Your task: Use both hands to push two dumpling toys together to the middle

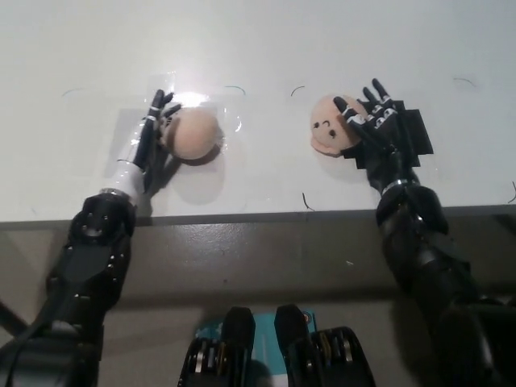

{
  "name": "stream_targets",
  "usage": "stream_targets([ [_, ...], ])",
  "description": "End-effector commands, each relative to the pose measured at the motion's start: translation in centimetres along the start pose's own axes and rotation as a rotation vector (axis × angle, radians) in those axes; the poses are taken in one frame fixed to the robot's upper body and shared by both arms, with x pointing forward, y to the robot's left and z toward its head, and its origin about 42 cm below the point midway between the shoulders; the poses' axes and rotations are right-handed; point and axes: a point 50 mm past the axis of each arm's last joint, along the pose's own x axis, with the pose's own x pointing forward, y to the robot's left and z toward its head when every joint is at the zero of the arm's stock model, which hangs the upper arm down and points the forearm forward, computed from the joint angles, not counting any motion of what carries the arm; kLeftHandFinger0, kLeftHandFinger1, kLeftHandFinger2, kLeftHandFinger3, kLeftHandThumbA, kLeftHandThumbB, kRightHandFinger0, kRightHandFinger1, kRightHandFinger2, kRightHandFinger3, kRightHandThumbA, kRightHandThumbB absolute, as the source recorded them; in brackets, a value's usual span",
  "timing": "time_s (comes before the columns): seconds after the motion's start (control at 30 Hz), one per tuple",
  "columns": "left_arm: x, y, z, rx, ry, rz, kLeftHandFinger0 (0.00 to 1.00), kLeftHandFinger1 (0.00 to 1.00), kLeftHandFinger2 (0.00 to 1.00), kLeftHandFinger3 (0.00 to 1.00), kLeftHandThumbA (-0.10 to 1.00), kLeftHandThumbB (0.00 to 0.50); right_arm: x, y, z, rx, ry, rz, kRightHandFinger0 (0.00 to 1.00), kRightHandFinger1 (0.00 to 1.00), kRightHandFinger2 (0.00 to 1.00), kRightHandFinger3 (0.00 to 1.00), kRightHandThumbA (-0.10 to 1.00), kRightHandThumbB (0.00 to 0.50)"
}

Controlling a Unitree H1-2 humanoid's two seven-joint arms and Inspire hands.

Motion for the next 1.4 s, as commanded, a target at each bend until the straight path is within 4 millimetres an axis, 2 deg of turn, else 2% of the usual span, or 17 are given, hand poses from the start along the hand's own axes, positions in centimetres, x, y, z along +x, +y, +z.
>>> stream_targets([
  [0.0, 2.1, -1.6, 3.6, 0.002, -0.115, -0.004, 1.00, 1.00, 1.00, 1.00, 1.00, 0.393, 1.0, 2.3, 1.7, 0.034, -0.087, 0.068, 1.00, 1.00, 1.00, 1.00, 0.99, 0.127],
  [0.13, 1.7, -3.2, 2.6, 0.003, -0.085, -0.011, 1.00, 1.00, 1.00, 1.00, 1.00, 0.392, 0.1, 2.7, 0.1, 0.013, -0.071, 0.076, 1.00, 1.00, 1.00, 1.00, 1.00, 0.123],
  [0.23, 1.3, -3.4, 2.0, -0.005, -0.078, -0.013, 1.00, 1.00, 1.00, 1.00, 1.00, 0.394, -0.3, 3.3, -0.8, -0.001, -0.050, 0.082, 1.00, 1.00, 1.00, 1.00, 1.00, 0.131],
  [0.27, 1.2, -3.5, 1.9, -0.007, -0.074, -0.013, 1.00, 1.00, 1.00, 1.00, 1.00, 0.379, -0.5, 3.4, -1.0, -0.002, -0.043, 0.090, 1.00, 1.00, 1.00, 1.00, 1.00, 0.134],
  [0.4, 1.6, -4.2, 2.3, -0.029, -0.080, -0.015, 1.00, 1.00, 1.00, 1.00, 1.00, 0.361, -0.3, 4.2, -1.1, 0.001, -0.032, 0.106, 1.00, 1.00, 1.00, 1.00, 1.00, 0.136],
  [0.43, 1.6, -4.5, 2.3, -0.029, -0.079, -0.017, 1.00, 1.00, 1.00, 1.00, 1.00, 0.359, -0.4, 4.7, -1.3, 0.041, -0.031, 0.112, 1.00, 1.00, 1.00, 1.00, 0.96, 0.095],
  [0.5, 1.5, -4.7, 2.2, -0.031, -0.075, -0.019, 1.00, 1.00, 1.00, 1.00, 1.00, 0.353, -0.5, 5.4, -1.6, 0.044, -0.030, 0.125, 1.00, 1.00, 1.00, 1.00, 0.97, 0.086],
  [0.63, 1.4, -4.9, 2.0, -0.034, -0.069, -0.018, 1.00, 1.00, 1.00, 1.00, 1.00, 0.357, -0.8, 6.1, -2.2, 0.030, -0.014, 0.136, 1.00, 1.00, 1.00, 1.00, 1.00, 0.102],
  [0.7, 1.4, -5.2, 2.1, -0.038, -0.060, -0.022, 1.00, 1.00, 1.00, 1.00, 1.00, 0.356, -1.0, 7.0, -2.8, 0.037, -0.001, 0.149, 1.00, 1.00, 1.00, 1.00, 1.00, 0.134],
  [0.77, 1.4, -5.3, 2.0, -0.037, -0.060, -0.023, 1.00, 1.00, 1.00, 1.00, 1.00, 0.354, -1.1, 7.2, -2.9, 0.037, 0.002, 0.151, 1.00, 1.00, 1.00, 1.00, 0.99, 0.144],
  [0.97, 1.4, -6.0, 2.0, -0.025, -0.065, -0.032, 1.00, 1.00, 1.00, 1.00, 1.00, 0.350, -1.3, 8.6, -3.3, 0.057, 0.004, 0.188, 1.00, 1.00, 1.00, 1.00, 0.99, 0.148],
  [1.1, 1.8, -6.6, 2.6, 0.003, -0.083, -0.052, 1.00, 1.00, 1.00, 1.00, 1.00, 0.313, -1.3, 9.3, -3.2, 0.065, 0.000, 0.209, 1.00, 1.00, 1.00, 1.00, 1.00, 0.135],
  [1.13, 2.0, -6.6, 2.9, 0.006, -0.086, -0.054, 1.00, 1.00, 1.00, 1.00, 1.00, 0.316, -1.2, 9.4, -3.0, 0.063, -0.003, 0.213, 1.00, 1.00, 1.00, 1.00, 1.00, 0.127],
  [1.27, 2.1, -7.2, 3.2, 0.014, -0.085, -0.073, 1.00, 1.00, 1.00, 1.00, 1.00, 0.344, -1.1, 9.4, -3.0, 0.074, -0.003, 0.203, 1.00, 1.00, 1.00, 1.00, 1.00, 0.150],
  [1.33, 2.1, -7.5, 3.2, 0.031, -0.094, -0.090, 1.00, 1.00, 1.00, 1.00, 1.00, 0.338, -1.1, 9.2, -2.9, 0.063, -0.006, 0.198, 1.00, 1.00, 1.00, 1.00, 1.00, 0.148],
  [1.37, 2.1, -7.6, 3.1, 0.030, -0.085, -0.095, 1.00, 1.00, 1.00, 1.00, 1.00, 0.362, -1.1, 9.1, -2.9, 0.056, -0.007, 0.194, 1.00, 1.00, 1.00, 1.00, 1.00, 0.152],
])
